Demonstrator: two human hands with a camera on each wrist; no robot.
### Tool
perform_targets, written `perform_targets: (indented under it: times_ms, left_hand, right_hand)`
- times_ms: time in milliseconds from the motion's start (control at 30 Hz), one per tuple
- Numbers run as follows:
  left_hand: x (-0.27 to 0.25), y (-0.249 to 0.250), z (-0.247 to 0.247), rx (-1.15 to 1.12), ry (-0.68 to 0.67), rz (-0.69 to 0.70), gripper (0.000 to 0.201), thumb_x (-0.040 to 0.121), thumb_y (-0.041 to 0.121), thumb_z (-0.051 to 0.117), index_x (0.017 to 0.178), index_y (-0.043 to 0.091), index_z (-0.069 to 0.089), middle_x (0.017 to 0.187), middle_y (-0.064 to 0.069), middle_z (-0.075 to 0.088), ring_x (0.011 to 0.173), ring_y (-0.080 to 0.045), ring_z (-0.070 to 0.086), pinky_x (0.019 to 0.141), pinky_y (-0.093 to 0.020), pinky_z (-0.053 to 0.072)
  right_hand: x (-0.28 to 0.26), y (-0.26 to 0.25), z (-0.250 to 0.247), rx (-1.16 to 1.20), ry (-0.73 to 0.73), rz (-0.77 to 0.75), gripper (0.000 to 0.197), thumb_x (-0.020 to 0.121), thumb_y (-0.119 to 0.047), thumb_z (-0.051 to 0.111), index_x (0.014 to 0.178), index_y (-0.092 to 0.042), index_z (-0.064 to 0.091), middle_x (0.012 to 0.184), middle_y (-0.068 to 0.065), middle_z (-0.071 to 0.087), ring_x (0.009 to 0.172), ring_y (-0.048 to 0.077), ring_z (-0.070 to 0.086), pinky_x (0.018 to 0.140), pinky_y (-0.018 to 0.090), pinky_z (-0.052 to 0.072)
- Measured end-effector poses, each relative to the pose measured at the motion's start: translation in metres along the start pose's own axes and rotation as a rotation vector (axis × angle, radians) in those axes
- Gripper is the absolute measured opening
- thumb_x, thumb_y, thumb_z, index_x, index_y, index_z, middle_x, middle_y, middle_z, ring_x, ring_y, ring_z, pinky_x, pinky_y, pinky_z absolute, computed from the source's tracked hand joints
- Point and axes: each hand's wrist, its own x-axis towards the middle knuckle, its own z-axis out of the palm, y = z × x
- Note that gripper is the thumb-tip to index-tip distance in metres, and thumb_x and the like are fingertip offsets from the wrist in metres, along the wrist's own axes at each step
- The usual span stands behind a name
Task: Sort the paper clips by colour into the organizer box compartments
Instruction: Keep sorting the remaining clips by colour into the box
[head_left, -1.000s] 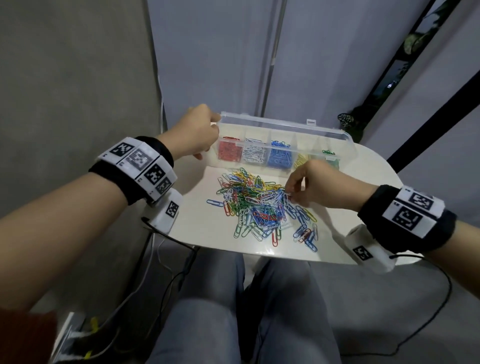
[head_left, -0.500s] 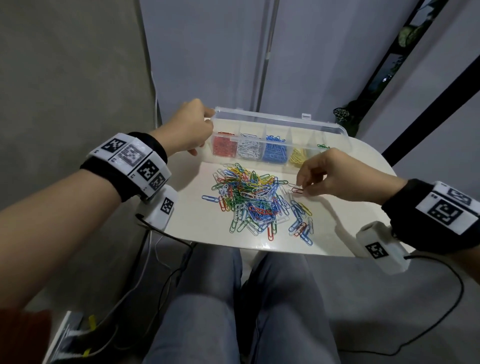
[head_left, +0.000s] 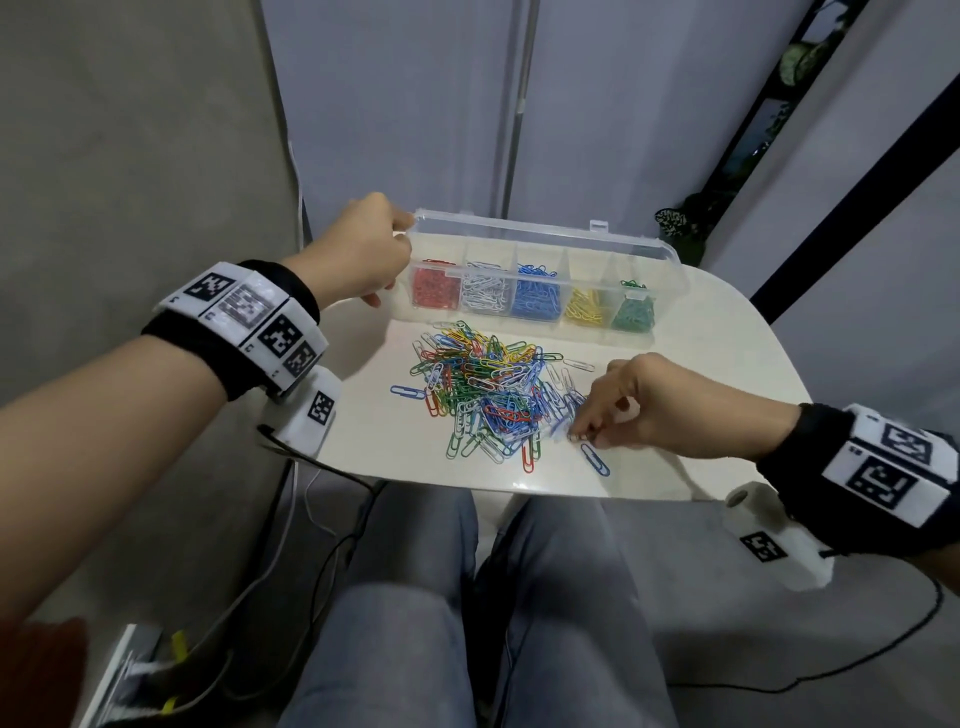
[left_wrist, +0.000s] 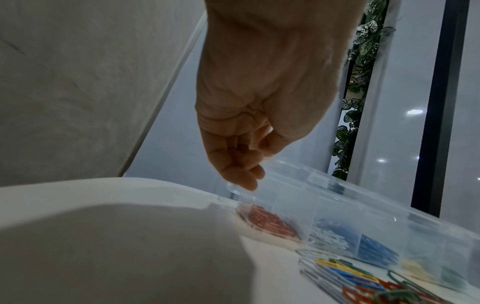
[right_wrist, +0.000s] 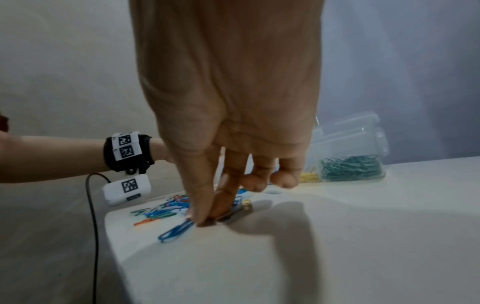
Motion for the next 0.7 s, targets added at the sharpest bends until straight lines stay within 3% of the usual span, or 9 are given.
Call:
perform_targets:
  times_ms: [100,200,267,400,533,700]
  left_hand:
    - [0.0,0.001,0.0,0.006,-0.007,-0.013,0.049,0.094,0.006,0.038,0.142,0.004,0.045,0.072,-0.002,0.053,0.049,-0.015,0.051,0.045,-0.032,0.055]
    - [-0.002,0.001,0.0,0.017,-0.006,-0.021,0.049,0.095,0.006,0.037,0.143,0.005,0.044,0.068,0.001,0.051,0.049,-0.015,0.051,0.048,-0.035,0.056]
    - [-0.002,0.002,-0.001,0.016,-0.003,-0.015,0.049,0.094,0.006,0.037,0.142,0.004,0.045,0.069,-0.002,0.053,0.049,-0.015,0.051,0.049,-0.035,0.057]
    - [-0.002,0.002,0.0,0.013,-0.002,0.002,0.048,0.095,0.005,0.037,0.143,0.003,0.044,0.09,-0.009,0.052,0.049,-0.015,0.05,0.048,-0.036,0.057]
    - [0.0,0.001,0.0,0.02,0.005,0.004,0.048,0.095,0.006,0.037,0.143,0.003,0.044,0.091,-0.009,0.052,0.048,-0.014,0.05,0.045,-0.034,0.056]
    - [0.0,0.0,0.001,0.02,0.002,0.002,0.048,0.096,0.006,0.038,0.143,0.003,0.043,0.093,-0.01,0.052,0.051,-0.015,0.051,0.045,-0.033,0.055]
  right_hand:
    - [0.009,0.004,-0.005,-0.017,0.147,0.037,0.026,0.075,-0.001,0.077,0.091,-0.022,0.074,0.073,-0.009,0.068,0.064,0.01,0.052,0.063,0.024,0.043]
    - [0.012,0.006,-0.012,-0.009,0.212,0.044,0.017,0.077,-0.003,0.076,0.087,-0.017,0.076,0.071,-0.01,0.066,0.061,0.004,0.048,0.057,0.015,0.037]
    - [0.013,0.005,-0.014,-0.005,0.219,0.058,0.014,0.078,-0.003,0.075,0.084,-0.015,0.079,0.074,-0.009,0.068,0.063,0.002,0.05,0.058,0.014,0.037]
    - [0.013,0.003,-0.01,0.016,0.145,0.121,0.012,0.078,-0.005,0.076,0.083,-0.016,0.08,0.074,-0.006,0.072,0.058,-0.001,0.052,0.056,0.013,0.038]
    - [0.013,0.0,-0.002,0.061,0.149,0.153,0.014,0.075,-0.001,0.077,0.083,-0.012,0.08,0.064,-0.002,0.07,0.047,0.001,0.048,0.049,0.01,0.035]
    - [0.018,-0.005,-0.002,-0.037,0.159,0.157,0.019,0.071,0.004,0.076,0.084,-0.008,0.078,0.06,-0.004,0.065,0.045,-0.003,0.05,0.048,0.008,0.035]
